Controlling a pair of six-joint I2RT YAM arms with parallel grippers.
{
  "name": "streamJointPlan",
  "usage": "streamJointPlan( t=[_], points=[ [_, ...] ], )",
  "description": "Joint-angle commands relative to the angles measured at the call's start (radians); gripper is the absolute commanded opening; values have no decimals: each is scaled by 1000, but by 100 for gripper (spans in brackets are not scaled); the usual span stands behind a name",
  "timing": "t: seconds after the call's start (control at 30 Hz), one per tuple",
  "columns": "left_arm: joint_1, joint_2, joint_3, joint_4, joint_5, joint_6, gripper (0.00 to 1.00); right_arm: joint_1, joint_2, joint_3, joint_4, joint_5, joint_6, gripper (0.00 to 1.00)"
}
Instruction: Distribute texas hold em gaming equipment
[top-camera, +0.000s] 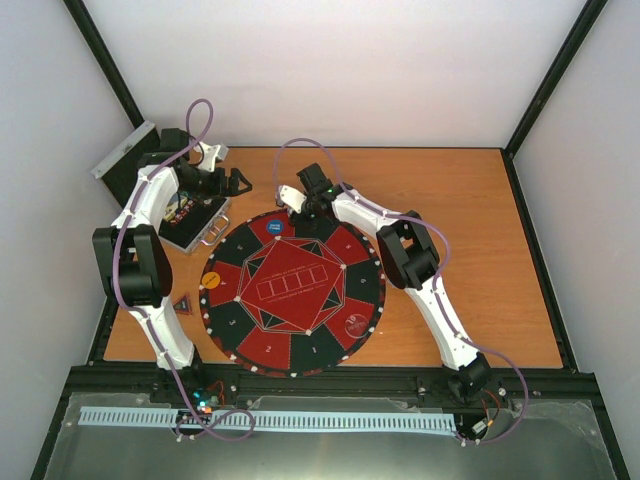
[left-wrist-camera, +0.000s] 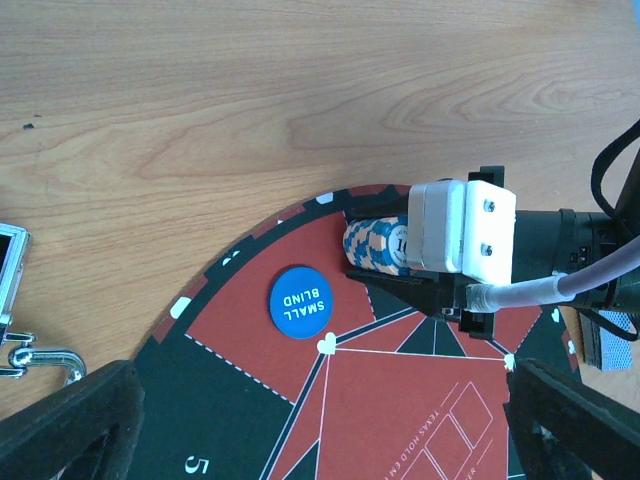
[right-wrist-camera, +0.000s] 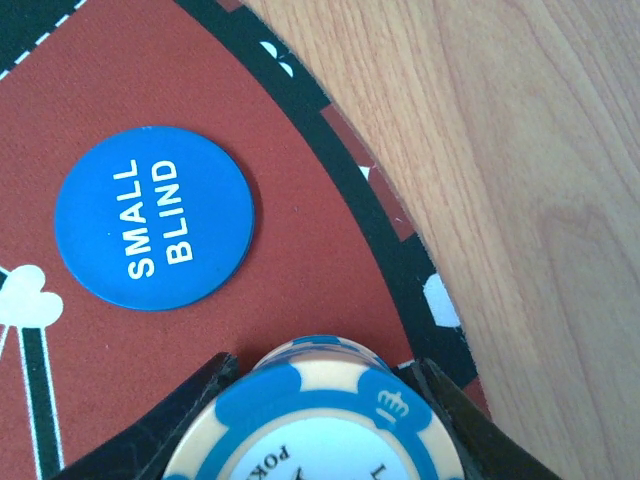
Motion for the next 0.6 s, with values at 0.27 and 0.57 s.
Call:
streamJointPlan(
  t=[0.27, 0.57],
  points=[
    [3, -22, 36, 3, -23, 24, 100, -3, 25, 22, 3, 9, 5, 36],
    [3, -29, 38, 3, -31, 24, 100, -3, 19, 18, 6, 8, 8, 39]
  ],
)
